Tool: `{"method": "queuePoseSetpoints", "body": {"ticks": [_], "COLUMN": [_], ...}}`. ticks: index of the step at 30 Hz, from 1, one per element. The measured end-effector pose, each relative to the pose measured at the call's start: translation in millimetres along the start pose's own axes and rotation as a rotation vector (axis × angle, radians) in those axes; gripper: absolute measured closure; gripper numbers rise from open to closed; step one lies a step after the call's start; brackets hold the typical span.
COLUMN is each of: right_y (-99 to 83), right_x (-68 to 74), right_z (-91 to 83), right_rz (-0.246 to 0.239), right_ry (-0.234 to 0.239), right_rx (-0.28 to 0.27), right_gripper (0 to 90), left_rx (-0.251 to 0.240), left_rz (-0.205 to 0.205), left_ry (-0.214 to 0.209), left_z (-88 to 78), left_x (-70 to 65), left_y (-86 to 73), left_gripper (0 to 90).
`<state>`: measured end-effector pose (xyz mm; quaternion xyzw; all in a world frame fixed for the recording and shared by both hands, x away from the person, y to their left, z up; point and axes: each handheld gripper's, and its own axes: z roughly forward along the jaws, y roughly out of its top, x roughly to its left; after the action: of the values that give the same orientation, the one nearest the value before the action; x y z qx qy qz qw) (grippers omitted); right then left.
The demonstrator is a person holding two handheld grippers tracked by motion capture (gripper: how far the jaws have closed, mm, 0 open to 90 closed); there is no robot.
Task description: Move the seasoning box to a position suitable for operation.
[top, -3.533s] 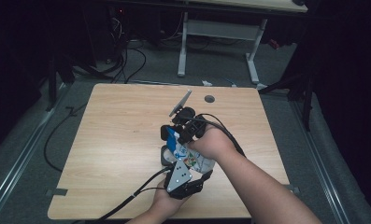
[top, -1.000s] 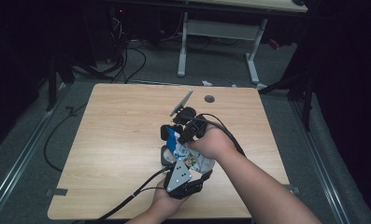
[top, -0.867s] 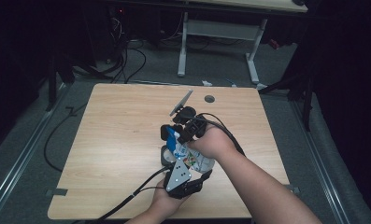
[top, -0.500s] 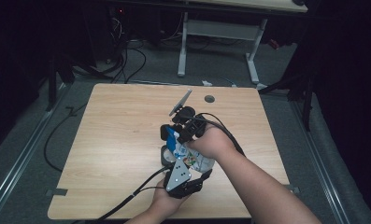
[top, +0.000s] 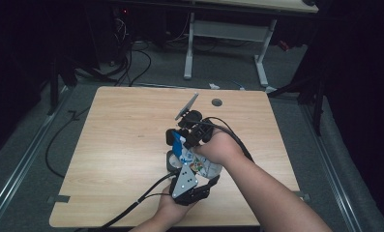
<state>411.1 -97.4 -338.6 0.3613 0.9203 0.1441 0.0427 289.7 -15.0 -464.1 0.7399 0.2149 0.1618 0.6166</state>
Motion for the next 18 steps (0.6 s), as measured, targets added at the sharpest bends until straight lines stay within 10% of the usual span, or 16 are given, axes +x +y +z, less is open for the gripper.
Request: {"method": "queuePoseSetpoints", "body": {"ticks": [18], "right_y": [-0.8], "right_x": [-0.6], "right_z": [0.7], "right_rz": [0.011], "right_ry": [0.005], "right_rx": [0.001], "right_gripper": [82.9], "left_rx": [0.002], "left_rz": [0.0], "left_ry": [0.001], "left_z": [0.5], "left_x": [-0.2], "left_y": [-0.8], "left_gripper": [54.2]}}
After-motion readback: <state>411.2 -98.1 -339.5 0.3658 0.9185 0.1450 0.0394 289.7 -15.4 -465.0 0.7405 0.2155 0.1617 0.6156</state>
